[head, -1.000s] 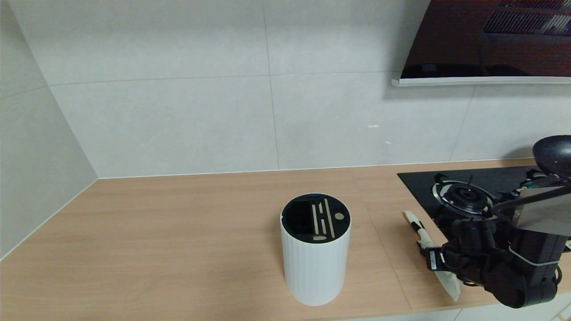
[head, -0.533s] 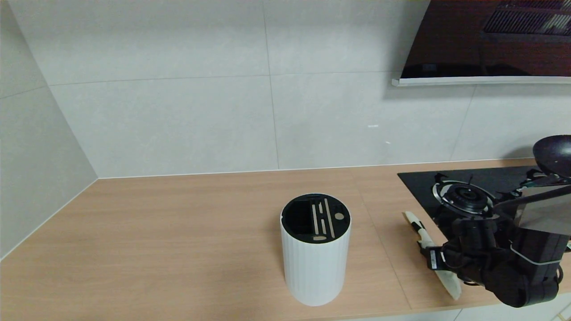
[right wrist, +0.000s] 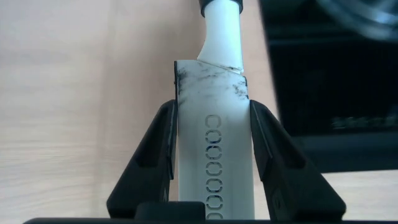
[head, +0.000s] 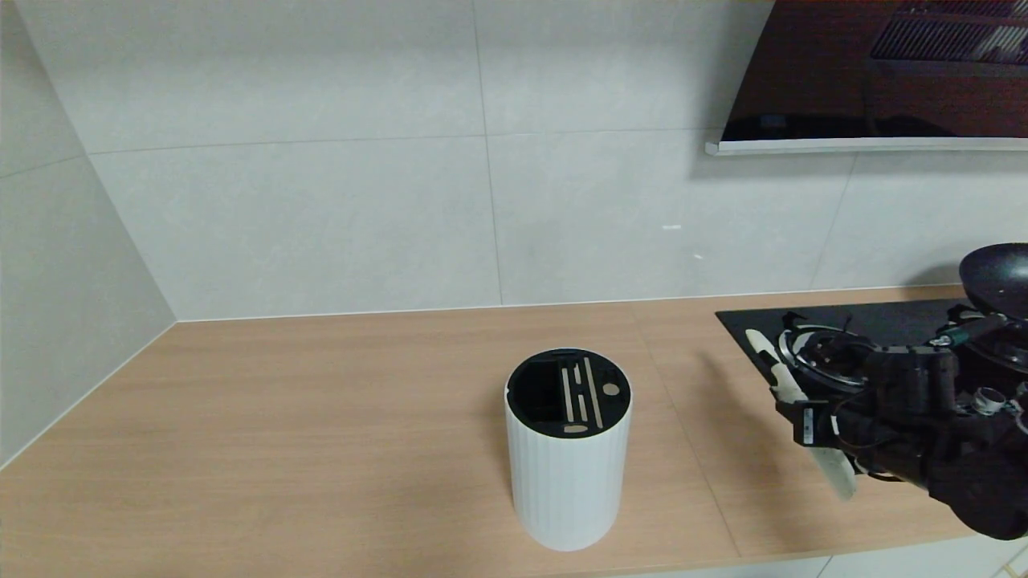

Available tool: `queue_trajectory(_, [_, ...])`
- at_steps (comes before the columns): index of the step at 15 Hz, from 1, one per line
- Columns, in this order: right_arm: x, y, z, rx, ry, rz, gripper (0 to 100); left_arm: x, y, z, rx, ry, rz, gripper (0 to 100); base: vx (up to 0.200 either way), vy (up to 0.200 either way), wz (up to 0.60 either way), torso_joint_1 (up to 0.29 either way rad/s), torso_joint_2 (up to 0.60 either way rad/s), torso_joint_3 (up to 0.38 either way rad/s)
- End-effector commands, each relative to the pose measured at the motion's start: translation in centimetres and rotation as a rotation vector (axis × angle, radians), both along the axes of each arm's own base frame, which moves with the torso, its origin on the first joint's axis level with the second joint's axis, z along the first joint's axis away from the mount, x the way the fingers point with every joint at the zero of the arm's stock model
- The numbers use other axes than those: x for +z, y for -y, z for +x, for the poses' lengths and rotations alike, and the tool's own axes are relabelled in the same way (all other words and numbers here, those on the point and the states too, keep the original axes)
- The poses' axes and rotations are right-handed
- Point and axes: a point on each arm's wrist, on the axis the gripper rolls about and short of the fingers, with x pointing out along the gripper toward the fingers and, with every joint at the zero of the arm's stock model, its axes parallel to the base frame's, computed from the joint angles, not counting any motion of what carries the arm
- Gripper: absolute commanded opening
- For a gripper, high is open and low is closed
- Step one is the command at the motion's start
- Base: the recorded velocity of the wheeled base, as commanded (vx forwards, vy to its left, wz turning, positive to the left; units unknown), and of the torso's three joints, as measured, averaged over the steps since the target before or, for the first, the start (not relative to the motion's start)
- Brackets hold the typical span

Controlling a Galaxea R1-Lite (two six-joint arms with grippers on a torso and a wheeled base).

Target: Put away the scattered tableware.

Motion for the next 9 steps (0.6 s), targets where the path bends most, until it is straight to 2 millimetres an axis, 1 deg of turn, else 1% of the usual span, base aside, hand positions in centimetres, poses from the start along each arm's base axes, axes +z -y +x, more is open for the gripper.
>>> queue_trajectory(1, [5.3,-0.4,-2.4,0.031,0.124,0.034,0,0.0,0.0,0.0,0.001,0.0,0.0,100,0.0,0.0,0.0,0.0,0.0,0.0])
queue_trajectory(3, [7.0,-1.1,-3.7,0.064,0.155,0.043,0,0.0,0.0,0.0,0.001,0.0,0.0,100,0.0,0.0,0.0,0.0,0.0,0.0])
queue_trajectory(8, [9.3,-2.9,-6.3,0.147,0.226,0.071,0,0.1,0.0,0.0,0.001,0.006,0.007,100,0.0,0.0,0.0,0.0,0.0,0.0])
queue_trajectory(9, [9.6,-3.1,-6.5,0.16,0.239,0.074,0,0.6,0.0,-0.2,-0.004,0.029,0.004,100,0.0,0.0,0.0,0.0,0.0,0.0])
